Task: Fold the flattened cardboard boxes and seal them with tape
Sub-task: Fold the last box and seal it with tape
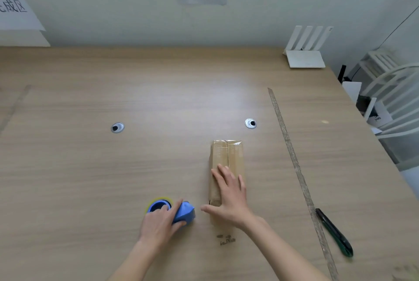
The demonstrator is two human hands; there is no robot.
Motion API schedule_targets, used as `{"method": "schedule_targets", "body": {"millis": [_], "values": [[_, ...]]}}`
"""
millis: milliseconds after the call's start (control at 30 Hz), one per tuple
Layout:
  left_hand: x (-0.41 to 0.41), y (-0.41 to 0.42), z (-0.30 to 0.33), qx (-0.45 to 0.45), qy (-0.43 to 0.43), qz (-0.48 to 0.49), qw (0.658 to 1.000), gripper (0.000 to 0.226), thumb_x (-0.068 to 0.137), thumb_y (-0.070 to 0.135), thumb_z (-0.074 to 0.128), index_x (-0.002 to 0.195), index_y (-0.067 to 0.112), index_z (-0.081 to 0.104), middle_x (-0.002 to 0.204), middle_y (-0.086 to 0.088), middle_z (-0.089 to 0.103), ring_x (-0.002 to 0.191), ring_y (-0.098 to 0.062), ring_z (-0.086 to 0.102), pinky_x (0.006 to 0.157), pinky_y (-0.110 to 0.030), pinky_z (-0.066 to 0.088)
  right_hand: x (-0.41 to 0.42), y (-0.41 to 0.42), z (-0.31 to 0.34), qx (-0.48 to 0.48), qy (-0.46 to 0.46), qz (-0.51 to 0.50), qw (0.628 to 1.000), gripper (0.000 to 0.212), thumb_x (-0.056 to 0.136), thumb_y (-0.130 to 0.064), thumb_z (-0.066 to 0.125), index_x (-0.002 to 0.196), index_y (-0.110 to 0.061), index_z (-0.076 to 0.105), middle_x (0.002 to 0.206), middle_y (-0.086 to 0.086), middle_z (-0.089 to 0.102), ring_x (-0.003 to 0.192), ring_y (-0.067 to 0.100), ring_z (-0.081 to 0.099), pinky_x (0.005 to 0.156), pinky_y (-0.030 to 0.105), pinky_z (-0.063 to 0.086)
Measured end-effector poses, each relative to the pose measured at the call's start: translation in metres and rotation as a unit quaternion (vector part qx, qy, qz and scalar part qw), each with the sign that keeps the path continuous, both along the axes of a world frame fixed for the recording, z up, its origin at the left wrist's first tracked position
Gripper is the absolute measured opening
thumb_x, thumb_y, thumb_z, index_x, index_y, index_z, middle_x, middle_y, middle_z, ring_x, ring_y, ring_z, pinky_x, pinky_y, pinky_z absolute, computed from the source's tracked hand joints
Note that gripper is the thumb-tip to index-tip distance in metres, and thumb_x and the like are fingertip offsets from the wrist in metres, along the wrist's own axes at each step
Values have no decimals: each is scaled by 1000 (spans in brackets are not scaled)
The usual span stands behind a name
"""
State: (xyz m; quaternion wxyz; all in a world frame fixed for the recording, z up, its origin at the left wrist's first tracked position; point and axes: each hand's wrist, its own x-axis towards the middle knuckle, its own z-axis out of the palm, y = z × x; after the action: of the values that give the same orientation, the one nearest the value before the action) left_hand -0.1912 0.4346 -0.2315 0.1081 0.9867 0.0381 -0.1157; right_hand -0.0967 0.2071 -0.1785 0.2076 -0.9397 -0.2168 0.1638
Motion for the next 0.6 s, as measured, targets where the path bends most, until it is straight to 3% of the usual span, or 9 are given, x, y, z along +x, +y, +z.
{"method": "schedule_targets", "body": {"millis": [133, 233, 300, 400, 467, 600], "values": [[0, 0, -3, 23, 4, -21, 999, 79, 43, 77, 80, 107, 32, 71, 47, 5, 23, 29, -14, 42, 42, -19, 0, 12, -31, 3, -9, -22, 94, 995, 95, 85, -61, 65, 160, -40, 12, 165, -25, -11, 152, -2, -13, 124, 34, -7], [7, -5, 11, 39, -40, -39, 998, 73, 63, 84, 48, 106, 30, 73, 45, 4, 44, 36, -14, 50, 39, -23, 16, 11, -34, -6, -1, -71, 87, 994, 89, 85, -54, 69, 159, -41, 21, 165, -26, -2, 153, 0, 1, 122, 25, -6], [14, -9, 21, 54, -105, -50, 992, 71, 71, 78, 42, 111, 27, 71, 60, 7, 56, 48, -16, 57, 42, -25, 32, 9, -32, -12, 8, -78, 76, 994, 88, 84, -53, 70, 158, -40, 25, 165, -25, 3, 154, 0, 5, 122, 24, -5], [27, -19, 34, 31, -184, -73, 980, 64, 85, 68, 41, 124, 23, 65, 86, 5, 60, 68, -18, 60, 58, -29, 48, 8, -33, -15, 17, -72, 64, 995, 90, 82, -56, 70, 158, -40, 24, 165, -26, 2, 154, 2, 5, 123, 28, -3], [37, -29, 41, 5, -214, -88, 973, 64, 87, 67, 41, 130, 24, 61, 109, 4, 65, 87, -16, 64, 72, -29, 53, 9, -32, -13, 14, -63, 81, 995, 95, 82, -55, 71, 159, -39, 18, 165, -25, -5, 154, 1, -4, 124, 32, -4], [54, -53, 41, -18, -188, -161, 969, 72, 88, 68, 45, 146, 26, 44, 151, 5, 45, 130, -11, 48, 103, -32, 45, 18, -43, -1, 47, 0, 135, 990, 114, 79, -50, 79, 162, -30, 4, 166, -20, -13, 150, -2, -21, 118, 23, -20]]}}
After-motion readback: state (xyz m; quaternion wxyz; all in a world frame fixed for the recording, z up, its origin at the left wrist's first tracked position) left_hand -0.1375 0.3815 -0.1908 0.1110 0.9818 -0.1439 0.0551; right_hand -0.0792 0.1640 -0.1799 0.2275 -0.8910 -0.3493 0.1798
